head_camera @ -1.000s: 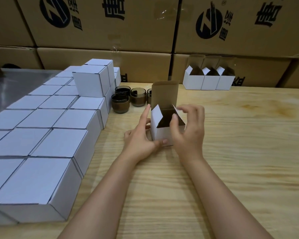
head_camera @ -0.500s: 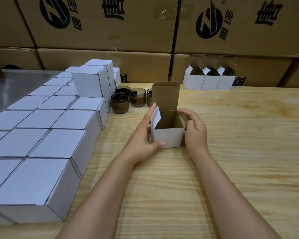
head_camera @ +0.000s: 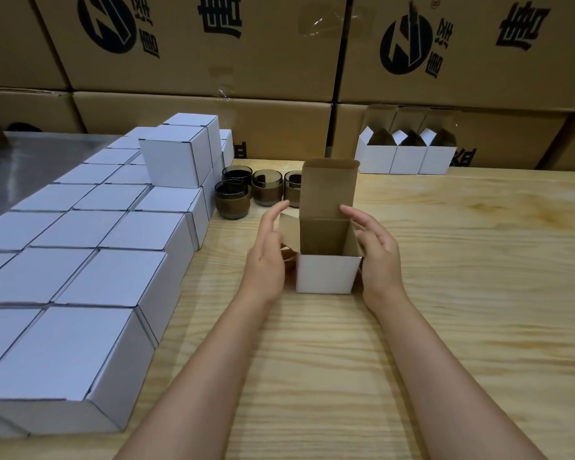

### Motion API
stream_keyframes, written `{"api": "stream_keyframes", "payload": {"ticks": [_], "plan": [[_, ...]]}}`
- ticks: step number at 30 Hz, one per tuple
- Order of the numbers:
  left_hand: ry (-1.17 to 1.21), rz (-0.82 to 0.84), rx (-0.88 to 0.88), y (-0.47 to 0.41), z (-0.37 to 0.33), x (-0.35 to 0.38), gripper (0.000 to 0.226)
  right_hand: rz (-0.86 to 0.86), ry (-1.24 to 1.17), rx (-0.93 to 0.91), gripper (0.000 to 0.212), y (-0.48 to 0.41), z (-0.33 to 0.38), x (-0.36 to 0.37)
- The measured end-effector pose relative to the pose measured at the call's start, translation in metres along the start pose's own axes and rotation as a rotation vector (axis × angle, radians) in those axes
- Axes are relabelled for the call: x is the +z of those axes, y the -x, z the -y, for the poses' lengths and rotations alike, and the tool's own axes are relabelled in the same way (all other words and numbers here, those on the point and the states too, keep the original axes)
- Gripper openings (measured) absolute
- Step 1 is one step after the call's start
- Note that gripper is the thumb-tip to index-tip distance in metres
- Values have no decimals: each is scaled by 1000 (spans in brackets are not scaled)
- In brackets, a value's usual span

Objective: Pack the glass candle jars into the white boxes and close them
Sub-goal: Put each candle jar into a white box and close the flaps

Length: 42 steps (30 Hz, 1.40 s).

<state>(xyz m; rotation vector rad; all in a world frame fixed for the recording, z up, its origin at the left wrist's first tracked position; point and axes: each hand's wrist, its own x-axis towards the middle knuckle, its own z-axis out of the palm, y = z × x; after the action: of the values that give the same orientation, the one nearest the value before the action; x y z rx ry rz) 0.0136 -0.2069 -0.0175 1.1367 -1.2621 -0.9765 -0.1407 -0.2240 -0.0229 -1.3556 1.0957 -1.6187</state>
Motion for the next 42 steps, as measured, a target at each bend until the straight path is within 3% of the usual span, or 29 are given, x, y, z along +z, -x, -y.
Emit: {"api": "stream_keyframes", "payload": {"ticks": [12, 17, 19, 21, 26, 36, 42], "plan": [[21, 15, -51, -5, 7, -10, 36, 54, 77, 6, 46, 0, -6, 1], [109, -197, -54, -30, -10, -21, 49, 86, 86, 3, 44, 0, -6, 1], [17, -338, -46, -46, -13, -24, 44, 84, 81, -2, 44, 0, -6, 1], [-233, -437, -55, -61, -10, -30, 47, 80, 72, -3, 45, 0, -6, 1], [-686, -333, -83, -82, 11, -43, 62, 69, 73, -24, 47, 0, -8, 1], [-869, -398, 53, -78, 14, -42, 20, 62, 84, -37, 44, 0, -9, 3], [-693, -318, -43, -72, 0, -36, 12, 58, 86, -29, 44, 0, -9, 3]]}}
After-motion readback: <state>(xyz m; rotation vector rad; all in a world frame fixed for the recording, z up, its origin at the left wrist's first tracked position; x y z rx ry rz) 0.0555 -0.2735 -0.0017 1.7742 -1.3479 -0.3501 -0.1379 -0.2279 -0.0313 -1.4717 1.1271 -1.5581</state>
